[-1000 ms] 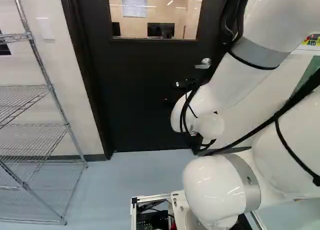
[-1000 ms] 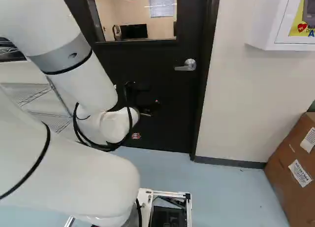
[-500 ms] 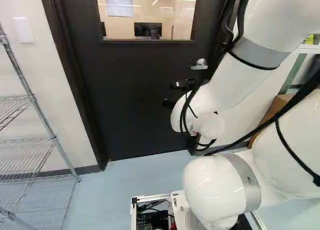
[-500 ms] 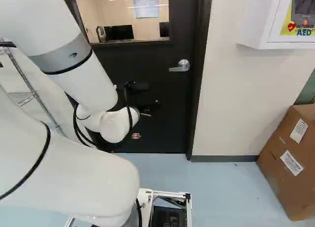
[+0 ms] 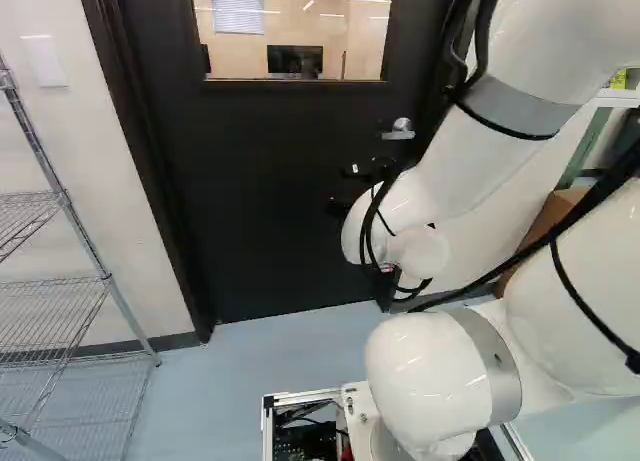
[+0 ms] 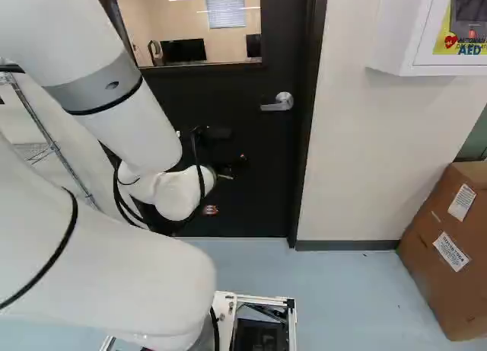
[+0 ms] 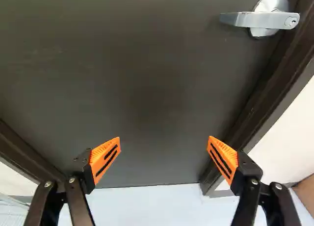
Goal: Open the door and move inside
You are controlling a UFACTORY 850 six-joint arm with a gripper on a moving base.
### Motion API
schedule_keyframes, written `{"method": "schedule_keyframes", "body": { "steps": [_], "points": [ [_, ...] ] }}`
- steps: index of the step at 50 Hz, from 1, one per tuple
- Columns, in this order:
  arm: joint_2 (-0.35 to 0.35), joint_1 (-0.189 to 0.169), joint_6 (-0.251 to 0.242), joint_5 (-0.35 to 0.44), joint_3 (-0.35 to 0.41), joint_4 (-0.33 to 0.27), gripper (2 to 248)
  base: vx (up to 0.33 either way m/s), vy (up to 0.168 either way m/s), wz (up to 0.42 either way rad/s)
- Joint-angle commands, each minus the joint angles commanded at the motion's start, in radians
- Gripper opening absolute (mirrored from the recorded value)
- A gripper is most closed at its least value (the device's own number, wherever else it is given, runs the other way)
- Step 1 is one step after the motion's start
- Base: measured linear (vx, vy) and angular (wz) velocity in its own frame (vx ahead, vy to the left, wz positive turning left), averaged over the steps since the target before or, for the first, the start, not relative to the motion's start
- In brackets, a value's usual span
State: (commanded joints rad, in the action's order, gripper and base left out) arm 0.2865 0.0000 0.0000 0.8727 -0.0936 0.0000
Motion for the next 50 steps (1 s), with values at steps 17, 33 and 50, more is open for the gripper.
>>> {"method": "schedule_keyframes", "body": {
  "steps": [17, 33, 50],
  "points": [
    [0.002, -0.008, 0.0, 0.0, -0.041, 0.0, 247, 0.0, 0.0, 0.0],
    [-0.006, -0.02, 0.0, 0.0, -0.088, 0.0, 247, 0.0, 0.0, 0.0],
    [-0.021, -0.033, 0.0, 0.0, -0.142, 0.0, 247, 0.0, 0.0, 0.0]
  ]
}}
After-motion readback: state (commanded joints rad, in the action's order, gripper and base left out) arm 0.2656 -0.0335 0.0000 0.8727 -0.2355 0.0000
